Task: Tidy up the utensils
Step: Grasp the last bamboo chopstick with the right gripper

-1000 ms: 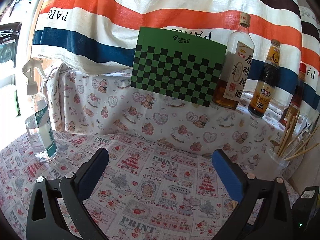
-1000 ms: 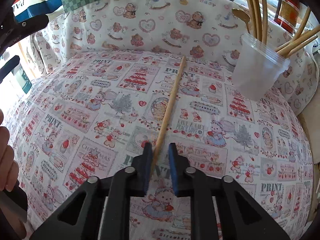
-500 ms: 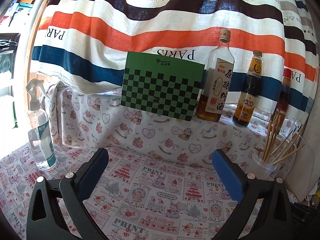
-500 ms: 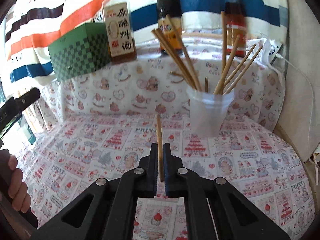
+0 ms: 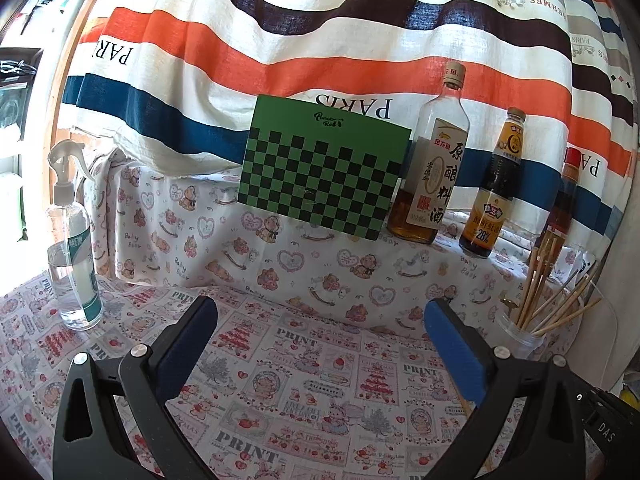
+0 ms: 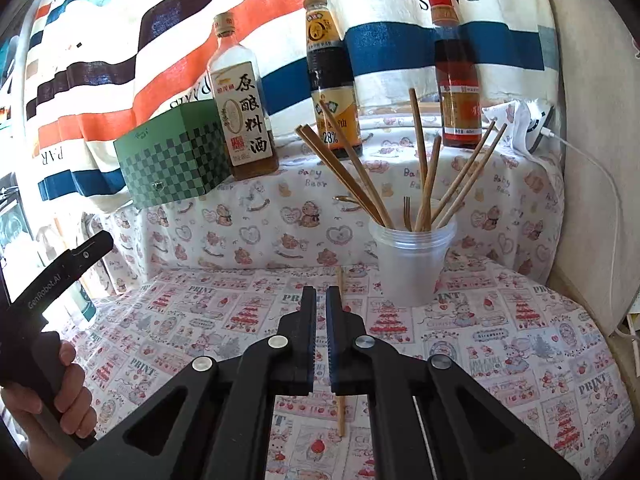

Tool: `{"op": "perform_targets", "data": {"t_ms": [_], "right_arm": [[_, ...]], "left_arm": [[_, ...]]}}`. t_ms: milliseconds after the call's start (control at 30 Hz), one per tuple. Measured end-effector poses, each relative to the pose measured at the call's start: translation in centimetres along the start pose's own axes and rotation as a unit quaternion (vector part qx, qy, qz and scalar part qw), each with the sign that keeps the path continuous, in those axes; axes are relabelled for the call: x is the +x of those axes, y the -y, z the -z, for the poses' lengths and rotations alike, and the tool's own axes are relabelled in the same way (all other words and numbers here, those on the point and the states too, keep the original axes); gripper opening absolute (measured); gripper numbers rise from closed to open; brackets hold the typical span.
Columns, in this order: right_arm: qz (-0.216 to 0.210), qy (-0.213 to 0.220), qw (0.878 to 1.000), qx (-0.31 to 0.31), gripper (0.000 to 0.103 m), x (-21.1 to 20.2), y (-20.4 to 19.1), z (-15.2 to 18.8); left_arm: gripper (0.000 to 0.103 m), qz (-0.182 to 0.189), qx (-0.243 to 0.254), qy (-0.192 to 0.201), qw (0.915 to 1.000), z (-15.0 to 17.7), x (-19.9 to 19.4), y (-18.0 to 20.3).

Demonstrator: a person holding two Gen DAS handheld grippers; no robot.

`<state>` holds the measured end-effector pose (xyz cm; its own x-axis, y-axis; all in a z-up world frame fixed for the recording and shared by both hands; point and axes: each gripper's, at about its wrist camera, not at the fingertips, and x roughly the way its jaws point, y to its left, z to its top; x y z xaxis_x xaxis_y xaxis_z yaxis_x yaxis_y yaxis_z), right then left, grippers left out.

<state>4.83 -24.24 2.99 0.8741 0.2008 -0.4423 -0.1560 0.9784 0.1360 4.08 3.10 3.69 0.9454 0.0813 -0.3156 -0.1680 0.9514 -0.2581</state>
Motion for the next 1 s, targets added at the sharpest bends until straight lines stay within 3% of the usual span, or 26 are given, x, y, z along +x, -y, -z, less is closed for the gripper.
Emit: {"op": "perform_targets", "data": {"t_ms": [100,167,433,533,733,833,900,1000], "right_arm": [[0.002,-0.056,0.998,0.003,0.013,1.7,0.4,0.3],[0.002,-0.100,0.995,0.007,0.037,3.2,0.7,0.8],[0.037,-0.224,0.973,-0.033,0.036,8.0,-0.4,4.2],[0.046,-0.239,0.969,-0.043,0.025,8.8,-0.6,5.1],[0.055,-0.232,0.969,-0.069,0.006,9.0,-1.1,5.5],[0.043,-0.228,0.972,-0.051,0.006,8.7,-0.5,5.0],[0.023,-0.187,0.982,-0.033,0.006,7.3,-0.2,3.8],[0.028,-0.104,0.994,-0.029,0.006,4.4,0.1,2.2]], "left_arm": [[0.103,0.003,0.005,-0.010,0.9999,0.1,0.3,0.2],[0.103,-0.001,0.016,-0.015,0.9998,0.3,0.6,0.6],[0.103,-0.003,0.047,-0.039,0.9981,1.3,1.5,2.0],[0.103,0.007,0.040,-0.071,0.9966,1.9,2.4,2.3],[0.103,0.009,0.045,-0.087,0.9951,2.3,2.8,2.7],[0.103,0.016,0.044,-0.090,0.9948,2.3,2.8,2.8],[0.103,0.018,0.040,-0.088,0.9952,2.1,2.7,2.7],[0.103,0.011,0.035,-0.075,0.9965,1.8,2.3,2.4]]}}
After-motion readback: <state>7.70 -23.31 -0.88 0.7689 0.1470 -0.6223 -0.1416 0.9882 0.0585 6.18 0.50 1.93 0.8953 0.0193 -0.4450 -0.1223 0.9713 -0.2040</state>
